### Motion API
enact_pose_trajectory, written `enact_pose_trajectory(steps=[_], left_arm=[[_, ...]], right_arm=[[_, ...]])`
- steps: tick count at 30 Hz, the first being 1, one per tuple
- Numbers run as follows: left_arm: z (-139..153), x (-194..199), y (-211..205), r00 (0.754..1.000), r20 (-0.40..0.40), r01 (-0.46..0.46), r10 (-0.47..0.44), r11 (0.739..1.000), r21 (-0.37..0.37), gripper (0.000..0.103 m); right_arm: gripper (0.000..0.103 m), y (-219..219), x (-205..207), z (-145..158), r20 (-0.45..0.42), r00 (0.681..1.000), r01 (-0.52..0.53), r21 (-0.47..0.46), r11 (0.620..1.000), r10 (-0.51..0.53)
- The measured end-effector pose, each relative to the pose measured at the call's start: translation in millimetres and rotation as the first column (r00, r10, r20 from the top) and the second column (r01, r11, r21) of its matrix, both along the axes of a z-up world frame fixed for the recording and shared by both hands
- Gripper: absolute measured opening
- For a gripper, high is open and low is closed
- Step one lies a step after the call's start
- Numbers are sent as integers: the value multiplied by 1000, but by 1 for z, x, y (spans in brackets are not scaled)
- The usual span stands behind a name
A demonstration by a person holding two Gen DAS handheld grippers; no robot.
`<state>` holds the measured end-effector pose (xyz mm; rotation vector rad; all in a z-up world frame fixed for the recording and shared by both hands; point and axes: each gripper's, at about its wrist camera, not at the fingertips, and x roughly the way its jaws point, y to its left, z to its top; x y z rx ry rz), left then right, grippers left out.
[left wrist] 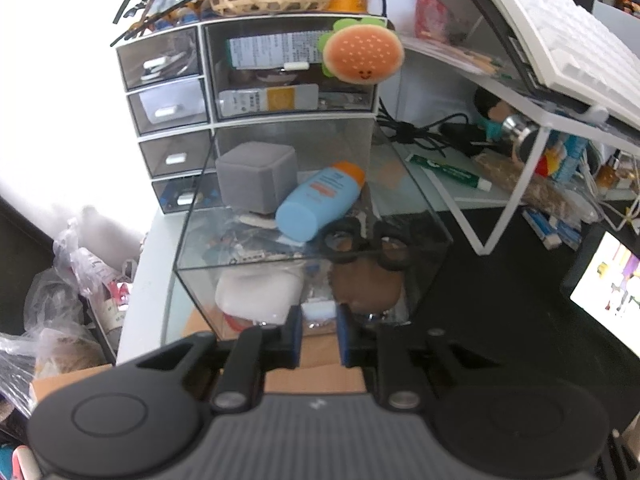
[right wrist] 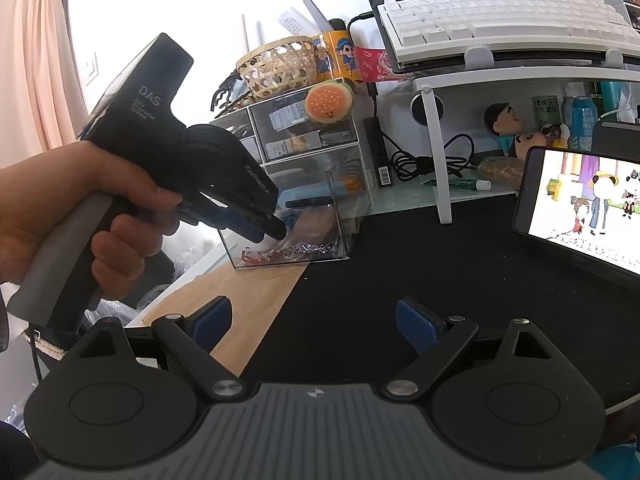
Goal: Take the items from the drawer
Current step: 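Pull the bottom clear drawer outward with the left gripper, then open the left gripper and back it away from the drawer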
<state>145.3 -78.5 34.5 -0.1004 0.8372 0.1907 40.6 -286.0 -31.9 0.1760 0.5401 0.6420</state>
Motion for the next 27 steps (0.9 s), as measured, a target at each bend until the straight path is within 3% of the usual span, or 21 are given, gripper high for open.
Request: enact_pose_trajectory(steps=[13,18,27], left_arm=[[-1,-2,-1,1000,6,10,-11,1000,22,19],[-2,3,12,998,9,56,-56,998,29,20],[-2,-1,17,997,13,78,-78,997,3,22]], right_arm=[[92,1,0,0,1,1000,2,-7,1000,-2],[92,2,-1,-1,1,1000,0,-13,1000,0],[92,5,-2,-2,5,1000,-3,-22,1000,4]])
